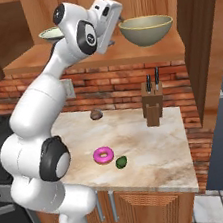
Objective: Pick both bowls and place them on the counter. Then place the donut in one bowl and place the avocado in the other bowl.
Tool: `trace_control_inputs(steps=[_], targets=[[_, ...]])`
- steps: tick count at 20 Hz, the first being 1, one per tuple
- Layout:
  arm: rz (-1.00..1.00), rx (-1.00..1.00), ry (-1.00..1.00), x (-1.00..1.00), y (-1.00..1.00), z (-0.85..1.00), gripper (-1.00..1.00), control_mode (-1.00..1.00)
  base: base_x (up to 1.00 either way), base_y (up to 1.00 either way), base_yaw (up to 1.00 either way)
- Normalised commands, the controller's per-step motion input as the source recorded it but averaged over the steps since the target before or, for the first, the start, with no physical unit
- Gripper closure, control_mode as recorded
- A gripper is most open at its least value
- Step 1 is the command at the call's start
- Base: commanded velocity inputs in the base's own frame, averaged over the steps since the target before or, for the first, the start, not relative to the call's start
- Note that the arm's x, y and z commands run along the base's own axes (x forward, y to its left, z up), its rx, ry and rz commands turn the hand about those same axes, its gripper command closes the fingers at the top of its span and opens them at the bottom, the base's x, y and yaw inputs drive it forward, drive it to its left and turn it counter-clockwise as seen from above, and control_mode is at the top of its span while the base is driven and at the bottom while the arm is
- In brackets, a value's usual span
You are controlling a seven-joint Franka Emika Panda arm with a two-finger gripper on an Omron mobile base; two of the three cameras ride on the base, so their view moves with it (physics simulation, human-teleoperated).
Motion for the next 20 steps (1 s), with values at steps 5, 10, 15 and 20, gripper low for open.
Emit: trace_control_inputs(steps=[5,10,15,20], targets=[[0.00,-0.01,0.06,0.25,-0.16,-0.02,-1.00,-1.00,0.00,0.00,0.00],[0.00,-0.01,0.06,0.22,-0.18,0.00,-1.00,-1.00,0.00,0.00,0.00],[0.00,0.00,0.07,0.15,-0.15,0.00,-1.00,-1.00,0.00,0.00,0.00],[0.00,0.00,0.07,0.16,-0.06,-0.05,-1.00,-1.00,0.00,0.00,0.00]])
